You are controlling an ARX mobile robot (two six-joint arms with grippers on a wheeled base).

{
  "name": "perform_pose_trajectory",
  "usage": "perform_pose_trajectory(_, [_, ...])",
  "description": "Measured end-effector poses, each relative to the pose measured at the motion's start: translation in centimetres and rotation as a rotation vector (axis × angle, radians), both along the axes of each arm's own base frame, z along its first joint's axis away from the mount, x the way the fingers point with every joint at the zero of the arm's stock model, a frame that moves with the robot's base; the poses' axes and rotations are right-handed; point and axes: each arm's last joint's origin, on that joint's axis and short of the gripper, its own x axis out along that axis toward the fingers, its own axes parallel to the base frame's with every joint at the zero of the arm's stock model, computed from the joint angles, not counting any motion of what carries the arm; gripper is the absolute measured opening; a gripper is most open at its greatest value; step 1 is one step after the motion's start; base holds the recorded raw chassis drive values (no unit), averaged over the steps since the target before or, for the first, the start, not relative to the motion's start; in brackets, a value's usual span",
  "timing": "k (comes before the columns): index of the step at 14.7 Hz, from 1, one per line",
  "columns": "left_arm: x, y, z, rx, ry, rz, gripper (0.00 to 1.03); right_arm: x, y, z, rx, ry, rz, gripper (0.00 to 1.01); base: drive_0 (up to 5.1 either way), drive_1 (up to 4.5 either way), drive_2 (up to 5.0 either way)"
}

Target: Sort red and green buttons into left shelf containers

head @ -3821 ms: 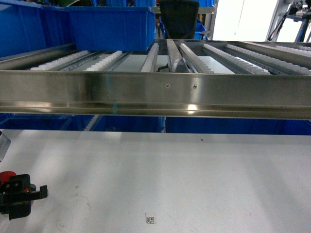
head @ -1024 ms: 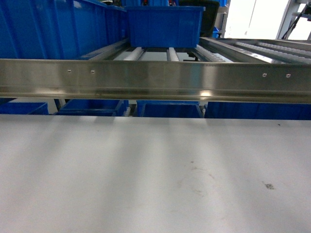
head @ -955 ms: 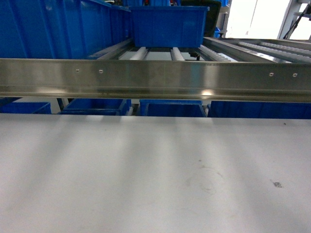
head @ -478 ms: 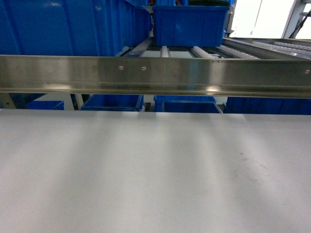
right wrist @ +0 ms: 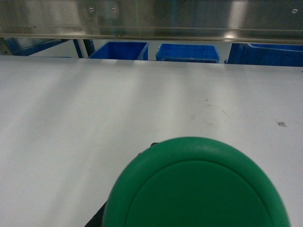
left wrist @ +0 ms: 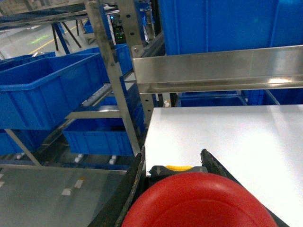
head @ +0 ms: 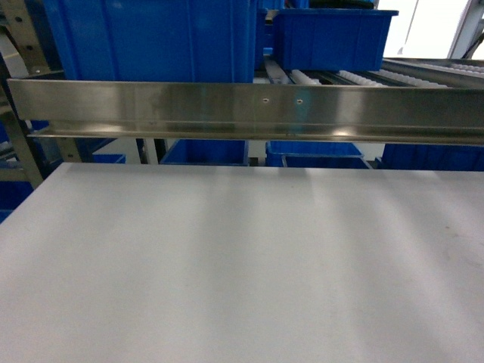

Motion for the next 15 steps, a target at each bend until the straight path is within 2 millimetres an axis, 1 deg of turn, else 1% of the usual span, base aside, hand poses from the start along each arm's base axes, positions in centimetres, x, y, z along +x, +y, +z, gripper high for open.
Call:
perform_pose_trajectory(2, [0.00,-0.04,0.02,0.000,-0.002,-0.003,0.27,0.00,0.00,0.00,0.000,0.000,0.000,0.27,-5.0,1.11,3.4])
perform_pose_trajectory(15, [0.00,0.00,0.01,0.000,-0.001,0.000,0.27,0.00,0.00,0.00,-0.001,0.000,-0.002,0.27,-5.0,2.44,2.4])
